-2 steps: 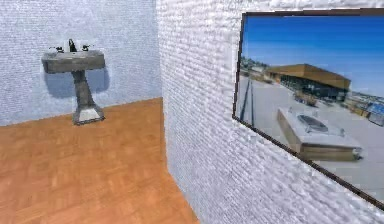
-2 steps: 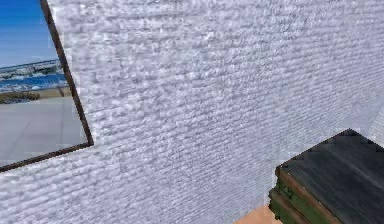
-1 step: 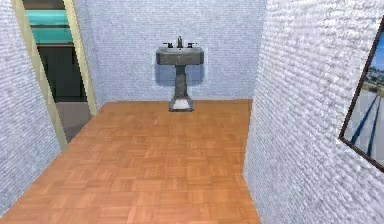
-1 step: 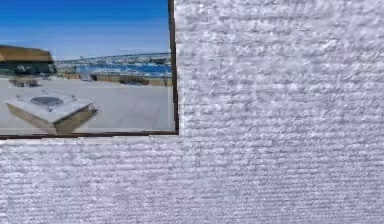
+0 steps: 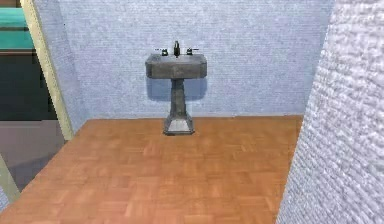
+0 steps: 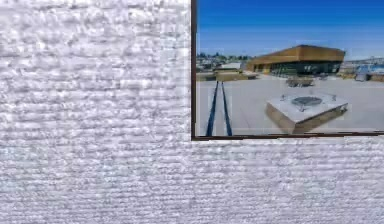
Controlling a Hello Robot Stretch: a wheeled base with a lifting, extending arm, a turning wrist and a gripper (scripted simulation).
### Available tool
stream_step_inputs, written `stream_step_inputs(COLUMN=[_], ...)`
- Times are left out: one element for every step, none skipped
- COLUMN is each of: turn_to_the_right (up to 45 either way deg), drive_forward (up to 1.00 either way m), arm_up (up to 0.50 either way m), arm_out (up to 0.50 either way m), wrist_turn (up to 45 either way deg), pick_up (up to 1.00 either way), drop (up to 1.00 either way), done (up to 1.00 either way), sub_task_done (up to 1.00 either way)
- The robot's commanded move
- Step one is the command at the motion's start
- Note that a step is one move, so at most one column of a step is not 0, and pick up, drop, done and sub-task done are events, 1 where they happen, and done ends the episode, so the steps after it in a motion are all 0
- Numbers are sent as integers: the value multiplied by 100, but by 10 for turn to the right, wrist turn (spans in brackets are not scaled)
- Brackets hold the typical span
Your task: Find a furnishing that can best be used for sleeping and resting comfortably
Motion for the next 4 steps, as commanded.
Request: stream_step_inputs(turn_to_the_right=[-330, 0, -30, 0], drive_forward=[0, 100, 0, 85], arm_up=[0, 0, 0, 0], arm_out=[0, 0, 0, 0], wrist_turn=[0, 0, 0, 0], pick_up=[0, 0, 0, 0], drop=[0, 0, 0, 0], done=[0, 0, 0, 0], sub_task_done=[0, 0, 0, 0])
